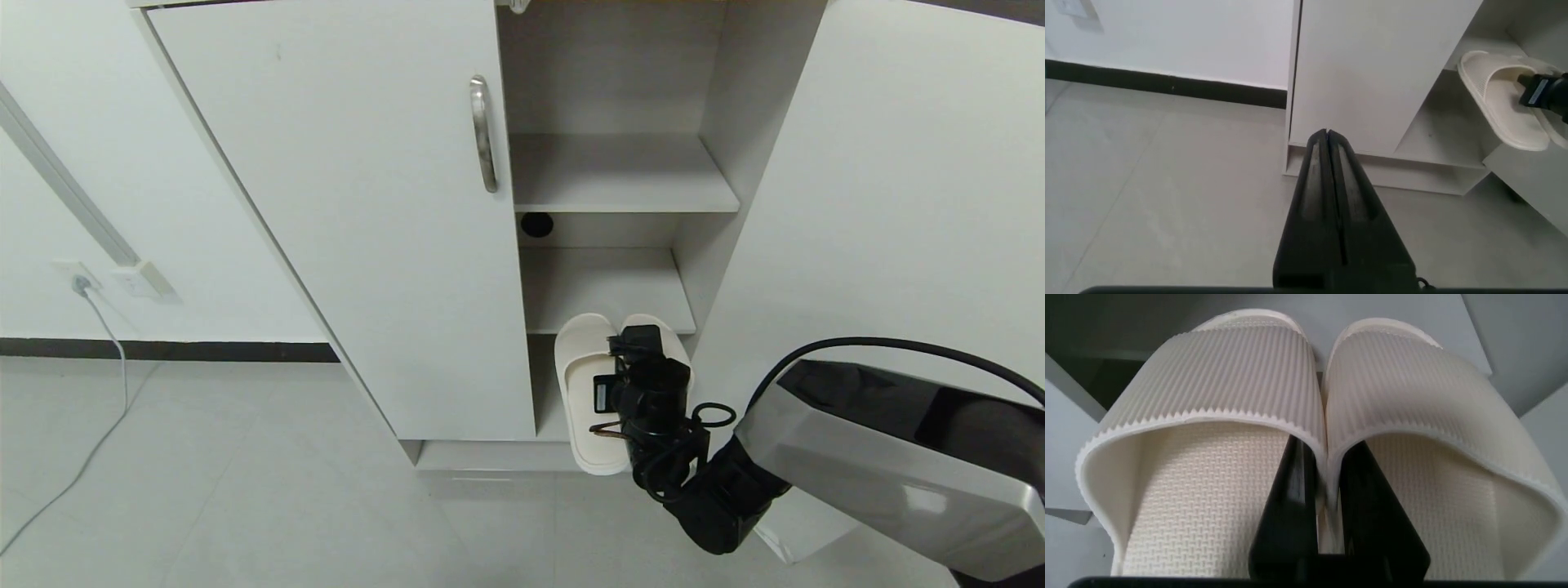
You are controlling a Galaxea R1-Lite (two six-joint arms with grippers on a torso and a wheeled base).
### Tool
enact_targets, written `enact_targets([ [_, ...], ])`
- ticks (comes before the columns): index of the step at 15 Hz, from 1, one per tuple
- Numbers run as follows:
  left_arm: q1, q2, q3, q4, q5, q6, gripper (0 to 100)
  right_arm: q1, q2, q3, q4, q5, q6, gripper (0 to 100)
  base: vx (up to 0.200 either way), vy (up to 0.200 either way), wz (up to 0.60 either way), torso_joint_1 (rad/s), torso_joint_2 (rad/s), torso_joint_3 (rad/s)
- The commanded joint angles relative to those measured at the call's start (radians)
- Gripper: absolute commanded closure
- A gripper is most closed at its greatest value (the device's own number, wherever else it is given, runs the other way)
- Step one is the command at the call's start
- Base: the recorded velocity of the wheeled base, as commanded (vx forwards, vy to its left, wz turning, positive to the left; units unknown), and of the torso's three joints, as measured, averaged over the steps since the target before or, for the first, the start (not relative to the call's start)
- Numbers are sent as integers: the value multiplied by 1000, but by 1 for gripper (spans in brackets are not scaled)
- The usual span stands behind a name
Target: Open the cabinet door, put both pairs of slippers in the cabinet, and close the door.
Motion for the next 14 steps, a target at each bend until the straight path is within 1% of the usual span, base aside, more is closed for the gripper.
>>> enact_targets([
  [1,0,1,0,0,1,0,100,0,2,1,-4,0,0,100,0,0,0,0,0,0],
  [2,0,1,0,0,1,0,100,0,2,1,-4,0,0,100,0,0,0,0,0,0],
  [10,0,1,0,0,-1,0,100,0,3,1,-7,-2,-3,100,200,0,0,0,2,1],
  [13,0,1,0,0,1,0,100,0,3,3,-4,21,-3,100,200,0,0,2,2,-1],
  [14,0,1,0,0,2,-2,100,-3,3,-2,-3,26,-3,100,0,0,0,0,0,0],
])
